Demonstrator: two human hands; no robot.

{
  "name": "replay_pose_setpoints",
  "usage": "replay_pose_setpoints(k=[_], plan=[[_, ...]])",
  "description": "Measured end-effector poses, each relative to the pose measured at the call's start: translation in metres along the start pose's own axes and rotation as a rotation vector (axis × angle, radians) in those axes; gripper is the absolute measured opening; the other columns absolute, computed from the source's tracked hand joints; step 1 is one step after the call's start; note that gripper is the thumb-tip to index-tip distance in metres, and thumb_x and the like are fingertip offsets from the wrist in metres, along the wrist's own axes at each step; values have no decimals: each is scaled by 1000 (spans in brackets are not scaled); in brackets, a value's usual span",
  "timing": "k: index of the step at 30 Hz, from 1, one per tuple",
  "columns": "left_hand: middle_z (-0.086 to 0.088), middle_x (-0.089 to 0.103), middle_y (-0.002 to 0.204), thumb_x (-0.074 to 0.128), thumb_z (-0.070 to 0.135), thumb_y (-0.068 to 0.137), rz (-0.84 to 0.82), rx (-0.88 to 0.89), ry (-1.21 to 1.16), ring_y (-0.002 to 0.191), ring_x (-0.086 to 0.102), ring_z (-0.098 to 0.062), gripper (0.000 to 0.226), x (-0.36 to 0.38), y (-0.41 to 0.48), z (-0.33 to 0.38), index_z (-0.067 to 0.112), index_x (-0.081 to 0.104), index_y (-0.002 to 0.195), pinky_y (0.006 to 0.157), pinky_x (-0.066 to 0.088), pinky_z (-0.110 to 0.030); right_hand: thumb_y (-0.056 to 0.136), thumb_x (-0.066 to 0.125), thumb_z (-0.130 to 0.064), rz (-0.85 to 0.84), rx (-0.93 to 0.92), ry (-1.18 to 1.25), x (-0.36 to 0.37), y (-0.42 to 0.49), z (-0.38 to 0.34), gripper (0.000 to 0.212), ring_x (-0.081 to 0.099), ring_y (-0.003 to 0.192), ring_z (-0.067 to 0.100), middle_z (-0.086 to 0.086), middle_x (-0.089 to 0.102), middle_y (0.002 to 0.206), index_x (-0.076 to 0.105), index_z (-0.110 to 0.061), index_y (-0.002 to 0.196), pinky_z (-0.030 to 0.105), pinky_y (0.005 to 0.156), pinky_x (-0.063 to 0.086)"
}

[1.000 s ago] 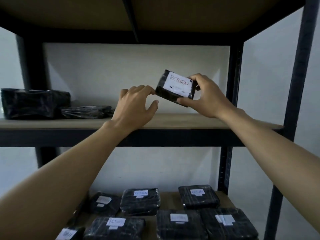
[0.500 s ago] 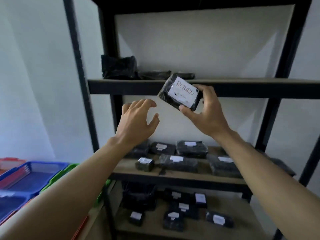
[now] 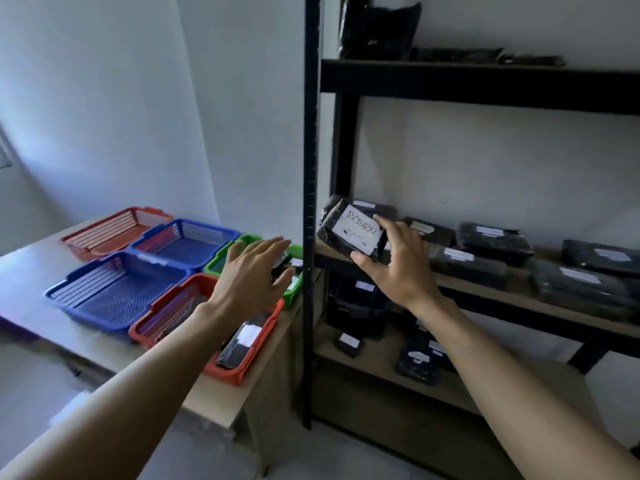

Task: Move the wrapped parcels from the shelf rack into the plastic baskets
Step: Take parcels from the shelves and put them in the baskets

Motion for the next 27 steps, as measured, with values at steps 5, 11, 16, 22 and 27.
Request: replay_pose_setpoints(k=[5, 11, 16, 22, 27], plan=[[2, 57, 134, 51, 49, 86, -55, -97, 66, 126, 51, -18, 55, 20, -28, -60, 20, 55, 132, 106, 27, -47, 82, 46, -65, -42, 3, -35, 71, -9, -21, 79, 43, 122, 24, 5, 52, 130, 41, -15, 143, 40, 101, 31], [6, 64, 124, 60, 45, 87, -107, -179, 48, 117, 57, -18, 42, 44, -32, -128, 25, 59, 124, 102, 34, -46, 87, 59, -56, -204, 76, 53, 165, -12, -33, 73, 40, 123, 22, 3, 47, 135, 36, -19, 146, 37, 100, 29], [2, 68, 117, 53, 42, 86, -160, -286, 24, 109, 62, -22, 40, 64, -29, -196, 21, 64, 119, 94, 45, -47, 86, 59, -59, -412, 148, 135, 245, -12, -41, 75, 41, 127, 21, 1, 46, 139, 35, -20, 147, 38, 104, 28], [-3, 70, 110, 60, 21, 89, -226, -406, 29, 97, 66, -27, 26, 86, -32, -272, 17, 65, 114, 89, 46, -45, 84, 61, -62, -626, 202, 195, 328, -19, -55, 79, 40, 130, 21, 2, 48, 138, 38, -19, 146, 37, 108, 33], [3, 67, 87, 51, 20, 93, -343, -465, -9, 78, 62, -23, 12, 109, -44, -318, 19, 63, 91, 83, 39, -40, 84, 57, -67, -797, 233, 130, 378, -35, -80, 81, 41, 129, 24, 4, 47, 140, 35, -20, 147, 39, 107, 33]])
Point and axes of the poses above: each hand's wrist, its own y-axis towards the middle knuckle, its own x-axis out of the palm, z = x × y, the point moved 7 cm from there along y, towards the middle knuckle
